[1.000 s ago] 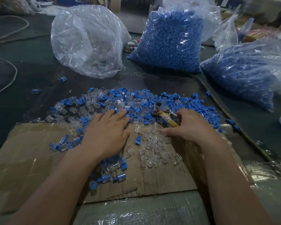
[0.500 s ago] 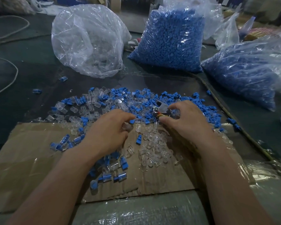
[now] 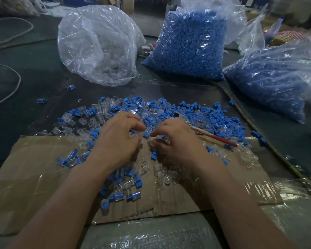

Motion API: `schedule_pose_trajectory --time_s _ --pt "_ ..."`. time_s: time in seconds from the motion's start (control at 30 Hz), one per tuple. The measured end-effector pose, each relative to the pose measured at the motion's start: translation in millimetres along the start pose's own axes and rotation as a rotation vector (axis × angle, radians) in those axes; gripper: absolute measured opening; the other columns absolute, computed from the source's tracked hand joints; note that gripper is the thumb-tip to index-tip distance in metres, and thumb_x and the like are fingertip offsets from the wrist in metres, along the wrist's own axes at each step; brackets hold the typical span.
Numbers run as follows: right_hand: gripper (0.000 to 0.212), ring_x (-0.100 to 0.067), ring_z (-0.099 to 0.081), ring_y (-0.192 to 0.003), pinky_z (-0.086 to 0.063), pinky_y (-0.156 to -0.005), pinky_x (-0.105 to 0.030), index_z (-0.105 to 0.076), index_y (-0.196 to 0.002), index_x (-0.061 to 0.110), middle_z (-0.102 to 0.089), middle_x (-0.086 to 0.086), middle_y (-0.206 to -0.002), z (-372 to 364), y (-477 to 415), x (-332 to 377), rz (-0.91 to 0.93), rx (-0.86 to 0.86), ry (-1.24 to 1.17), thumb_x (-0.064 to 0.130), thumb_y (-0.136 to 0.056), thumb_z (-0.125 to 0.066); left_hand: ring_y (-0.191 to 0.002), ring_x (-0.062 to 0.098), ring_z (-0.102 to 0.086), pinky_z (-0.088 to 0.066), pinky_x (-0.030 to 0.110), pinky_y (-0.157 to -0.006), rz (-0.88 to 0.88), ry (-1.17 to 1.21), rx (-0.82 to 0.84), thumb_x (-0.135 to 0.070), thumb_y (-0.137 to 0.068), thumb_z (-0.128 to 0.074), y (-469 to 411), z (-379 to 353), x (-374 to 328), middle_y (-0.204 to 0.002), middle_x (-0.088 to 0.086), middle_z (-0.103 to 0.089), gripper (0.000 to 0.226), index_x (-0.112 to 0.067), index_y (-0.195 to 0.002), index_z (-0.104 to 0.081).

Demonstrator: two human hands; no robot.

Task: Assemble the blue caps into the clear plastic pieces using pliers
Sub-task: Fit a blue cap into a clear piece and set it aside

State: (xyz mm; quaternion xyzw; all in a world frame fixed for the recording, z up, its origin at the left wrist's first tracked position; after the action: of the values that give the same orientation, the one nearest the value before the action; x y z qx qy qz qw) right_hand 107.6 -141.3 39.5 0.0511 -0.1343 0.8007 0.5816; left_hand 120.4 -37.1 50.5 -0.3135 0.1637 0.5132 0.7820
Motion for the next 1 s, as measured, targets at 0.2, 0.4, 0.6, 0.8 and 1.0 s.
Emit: schedule_pose_trajectory --time_s 0.2,0.4,0.6,0.8,1.0 --pt "0.024 -0.008 -0.041 -0.090 -0.028 -0.080 -0.026 -0.066 -0.105 0.025 -0.053 0.007 -0.094 -1.1 1.0 8.8 0.025 0.032 -0.012 0.038 -0.086 -0.058 -0.079 0.001 -0.055 -0.035 0.007 -0.069 0.059 0.109 -0.078 -0.010 -0.080 -0.068 1.9 13.7 2.0 -0.085 -0.016 -0.055 0.020 -0.019 -0.097 -0.069" --pt "0.025 -0.005 -0.038 -0.097 -0.027 -0.082 -0.023 -0.066 -0.105 0.030 -0.052 0.010 -0.103 -0.9 12.6 3.9 0.041 0.184 -0.065 0.022 -0.082 -0.061 -0.064 -0.012 -0.052 -0.038 -0.003 -0.059 0.099 0.242 -0.029 -0.004 -0.083 -0.061 3.6 9.6 2.9 -0.078 -0.019 -0.053 0.027 -0.023 -0.100 -0.068" --pt "0.021 -0.010 -0.038 -0.093 -0.031 -0.073 -0.026 -0.067 -0.102 0.035 -0.050 0.008 -0.097 -11.4 11.0 7.5 0.024 0.238 -0.055 0.031 -0.081 -0.064 -0.065 -0.002 -0.055 -0.040 -0.001 -0.060 0.143 0.283 -0.016 -0.009 -0.082 -0.064 4.3 8.0 4.1 -0.073 -0.012 -0.057 0.027 -0.031 -0.072 -0.053" --pt "0.012 -0.008 -0.036 -0.090 -0.027 -0.067 -0.024 -0.066 -0.091 0.032 -0.047 0.010 -0.091 -14.2 9.3 8.0 0.022 0.237 -0.024 0.037 -0.080 -0.066 -0.068 -0.017 -0.053 -0.039 -0.003 -0.061 0.118 0.336 0.020 -0.015 -0.084 -0.063 4.2 3.9 1.9 -0.074 -0.017 -0.059 0.020 -0.033 -0.076 -0.058" --pt "0.010 -0.003 -0.039 -0.086 -0.029 -0.067 -0.018 -0.054 -0.083 0.031 -0.047 0.012 -0.090 -5.8 10.6 8.0 0.038 0.173 -0.147 0.028 -0.083 -0.064 -0.058 -0.004 -0.061 -0.046 0.007 -0.054 0.146 0.427 0.001 -0.015 -0.086 -0.061 4.0 2.3 6.1 -0.061 -0.009 -0.064 0.019 -0.028 -0.072 -0.060"
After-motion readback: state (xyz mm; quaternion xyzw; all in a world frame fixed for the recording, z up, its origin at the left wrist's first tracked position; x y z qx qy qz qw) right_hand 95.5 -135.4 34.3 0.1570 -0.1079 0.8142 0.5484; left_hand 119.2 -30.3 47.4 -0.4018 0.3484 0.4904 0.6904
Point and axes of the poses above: each hand's wrist, its own y-axis away from the middle knuckle, its own z-axis out of the back of the hand, x = y × z, the point moved 10 cm from there along -y, towards the middle knuckle
